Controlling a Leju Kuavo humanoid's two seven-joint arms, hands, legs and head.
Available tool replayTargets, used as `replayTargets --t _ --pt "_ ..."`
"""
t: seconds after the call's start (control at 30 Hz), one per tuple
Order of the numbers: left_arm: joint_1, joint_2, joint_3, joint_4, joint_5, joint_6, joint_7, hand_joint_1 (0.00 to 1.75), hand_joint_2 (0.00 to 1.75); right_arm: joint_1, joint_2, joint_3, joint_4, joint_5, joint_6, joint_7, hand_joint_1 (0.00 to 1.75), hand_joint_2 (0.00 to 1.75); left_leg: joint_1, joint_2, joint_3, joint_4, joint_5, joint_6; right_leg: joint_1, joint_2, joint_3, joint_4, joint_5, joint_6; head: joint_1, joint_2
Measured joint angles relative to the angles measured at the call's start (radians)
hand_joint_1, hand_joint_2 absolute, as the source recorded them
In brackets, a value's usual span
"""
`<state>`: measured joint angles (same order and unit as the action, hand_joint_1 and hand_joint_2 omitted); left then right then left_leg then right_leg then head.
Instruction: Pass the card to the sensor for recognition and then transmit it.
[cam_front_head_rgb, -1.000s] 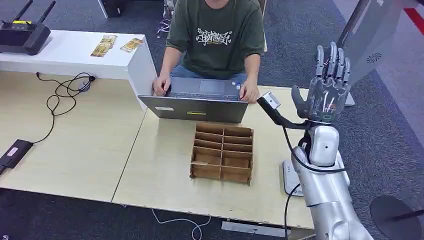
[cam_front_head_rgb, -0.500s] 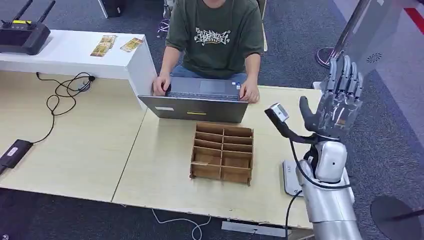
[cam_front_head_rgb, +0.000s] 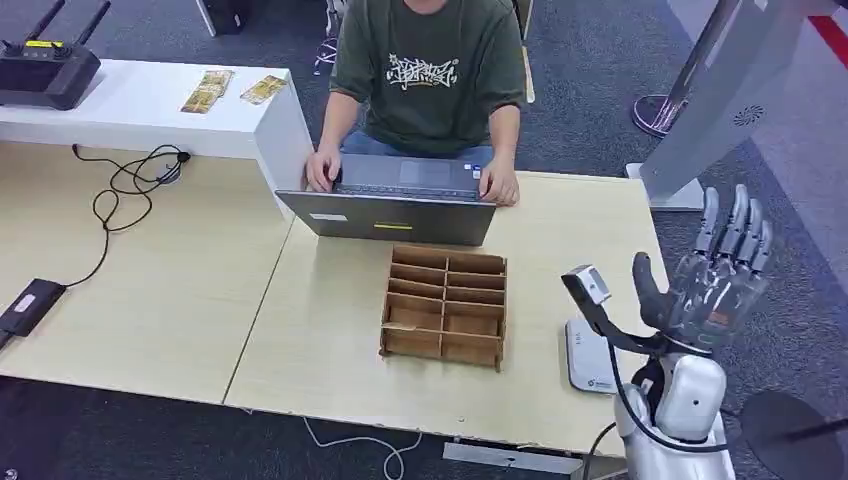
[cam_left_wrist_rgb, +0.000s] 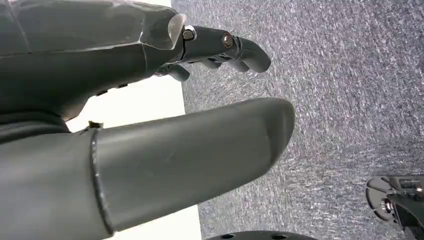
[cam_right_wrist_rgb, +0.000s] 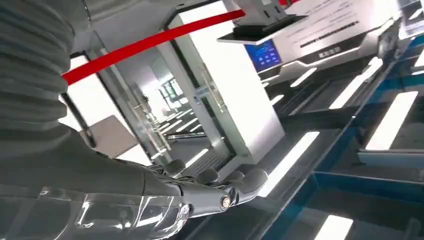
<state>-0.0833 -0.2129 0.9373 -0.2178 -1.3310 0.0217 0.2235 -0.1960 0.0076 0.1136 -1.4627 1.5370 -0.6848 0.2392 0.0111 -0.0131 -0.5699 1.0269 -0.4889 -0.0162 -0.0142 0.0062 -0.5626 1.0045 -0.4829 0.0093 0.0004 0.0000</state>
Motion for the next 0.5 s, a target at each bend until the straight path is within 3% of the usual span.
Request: replayTargets --t 0.23,0.5 --pt "0.004 0.0 0.006 0.0 0.004 0.002 -0.01 0.0 0.0 0.163 -0.005 -0.032 -0.119 0.0 0.004 0.002 0.0 1.75 0.0 0.0 -0.001 0.0 -0.001 0.0 0.0 -0.001 0.0 0.0 -0.001 0.0 0.0 0.0" --pt "0.006 0.0 0.009 0.0 0.008 0.005 -0.014 0.0 0.0 0.315 -0.007 -0.08 -0.254 0.0 0.06 -0.039 0.0 1.75 0.0 0.0 -0.002 0.0 -0.001 0.0 0.0 0.0 -0.001 0.0 -0.001 0.0 0.0 0.0"
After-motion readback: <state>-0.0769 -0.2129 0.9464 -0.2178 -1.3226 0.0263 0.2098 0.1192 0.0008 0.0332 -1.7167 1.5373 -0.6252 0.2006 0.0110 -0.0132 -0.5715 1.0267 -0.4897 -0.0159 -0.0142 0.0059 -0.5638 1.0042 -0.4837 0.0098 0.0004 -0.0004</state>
